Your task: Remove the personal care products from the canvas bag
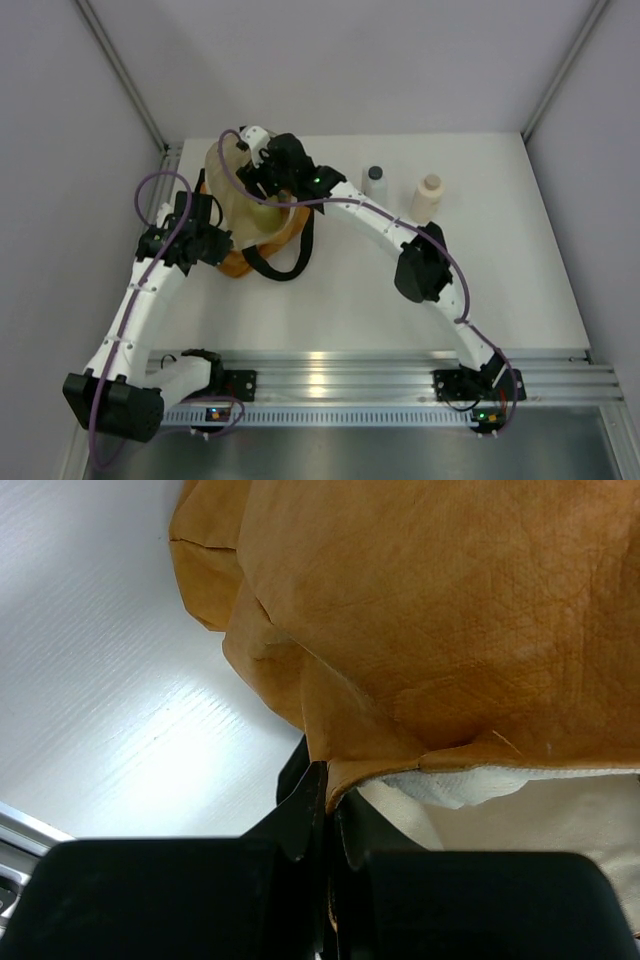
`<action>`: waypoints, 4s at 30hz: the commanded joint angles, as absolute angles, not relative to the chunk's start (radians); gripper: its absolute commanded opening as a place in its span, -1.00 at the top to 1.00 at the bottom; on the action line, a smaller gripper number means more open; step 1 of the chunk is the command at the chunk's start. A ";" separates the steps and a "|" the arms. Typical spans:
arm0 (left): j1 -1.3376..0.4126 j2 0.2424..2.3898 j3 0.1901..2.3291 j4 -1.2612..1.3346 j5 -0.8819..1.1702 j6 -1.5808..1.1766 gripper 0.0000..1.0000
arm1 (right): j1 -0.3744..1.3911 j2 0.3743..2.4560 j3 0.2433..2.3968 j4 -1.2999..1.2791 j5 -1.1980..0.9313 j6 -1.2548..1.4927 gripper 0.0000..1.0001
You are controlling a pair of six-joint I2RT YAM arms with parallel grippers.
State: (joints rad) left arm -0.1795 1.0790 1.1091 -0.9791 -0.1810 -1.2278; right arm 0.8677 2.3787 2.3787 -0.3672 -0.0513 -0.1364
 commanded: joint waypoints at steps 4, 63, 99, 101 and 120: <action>-0.181 1.072 1.109 -0.956 -0.167 -1.229 1.00 | 0.890 2.408 2.421 -0.342 -0.054 -0.114 -0.40; -0.181 1.080 1.117 -0.954 -0.183 -1.215 1.00 | 0.956 2.180 2.355 -0.239 -0.038 -0.132 1.00; -0.181 1.094 1.115 -0.950 -0.158 -1.232 1.00 | 0.897 1.752 2.306 -0.357 -0.023 -0.120 1.00; -0.181 1.095 1.115 -0.950 -0.158 -1.232 1.00 | 0.875 1.730 2.271 -0.367 -0.006 -0.132 1.00; -0.181 1.103 1.097 -0.946 -0.163 -1.209 1.00 | 0.502 1.434 1.869 -0.368 0.025 -0.078 1.00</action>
